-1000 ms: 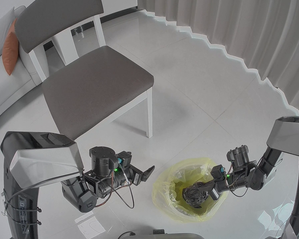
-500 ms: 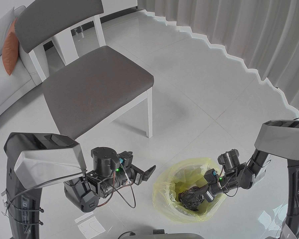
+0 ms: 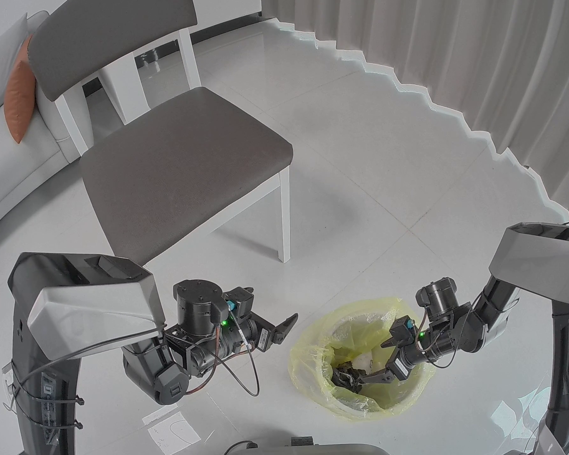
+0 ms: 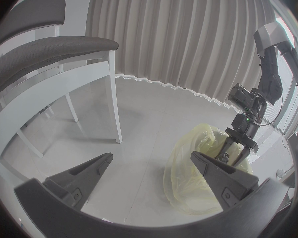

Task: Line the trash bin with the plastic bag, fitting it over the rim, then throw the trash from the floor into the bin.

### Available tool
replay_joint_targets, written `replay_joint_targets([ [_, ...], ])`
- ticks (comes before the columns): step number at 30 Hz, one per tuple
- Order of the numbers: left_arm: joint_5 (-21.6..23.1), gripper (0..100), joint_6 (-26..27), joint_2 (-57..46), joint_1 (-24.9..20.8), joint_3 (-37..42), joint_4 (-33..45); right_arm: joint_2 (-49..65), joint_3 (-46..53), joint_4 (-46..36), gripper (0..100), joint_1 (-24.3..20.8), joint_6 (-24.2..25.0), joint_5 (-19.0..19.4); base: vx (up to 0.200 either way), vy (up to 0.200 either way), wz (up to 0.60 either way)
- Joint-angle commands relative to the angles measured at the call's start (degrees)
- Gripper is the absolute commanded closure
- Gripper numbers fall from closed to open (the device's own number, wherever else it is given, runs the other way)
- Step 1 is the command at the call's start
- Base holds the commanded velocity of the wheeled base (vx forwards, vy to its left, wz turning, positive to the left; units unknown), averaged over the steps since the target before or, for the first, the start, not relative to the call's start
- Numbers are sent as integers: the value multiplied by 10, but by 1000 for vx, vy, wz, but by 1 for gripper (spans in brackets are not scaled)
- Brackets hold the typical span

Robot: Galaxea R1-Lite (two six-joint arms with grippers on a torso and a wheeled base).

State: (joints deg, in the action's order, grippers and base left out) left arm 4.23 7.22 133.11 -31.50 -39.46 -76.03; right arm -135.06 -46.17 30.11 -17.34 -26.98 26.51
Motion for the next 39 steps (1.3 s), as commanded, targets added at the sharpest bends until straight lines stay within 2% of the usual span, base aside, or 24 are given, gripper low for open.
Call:
replay_joint_targets([
  [1,0,0,-1,0,-4,3,-2,43,18,1,0,2,0,0,0,0,0],
  [9,-2,0,-2,0,-13,27,-29,125,70,8,0,28,1,2,0,0,0],
  [17,-1,0,-4,34,-20,65,-65,234,169,72,0,83,8,-1,0,0,0],
  [24,11,0,3,130,-30,50,-94,331,211,71,0,110,8,-1,0,0,0],
  [29,16,0,3,147,-48,31,-85,363,212,65,0,129,7,-1,0,0,0],
  [36,15,0,3,155,-53,-62,32,400,213,64,0,152,7,-1,0,0,0],
  [39,9,0,19,151,-47,-122,113,407,212,62,0,163,6,-1,0,0,0],
])
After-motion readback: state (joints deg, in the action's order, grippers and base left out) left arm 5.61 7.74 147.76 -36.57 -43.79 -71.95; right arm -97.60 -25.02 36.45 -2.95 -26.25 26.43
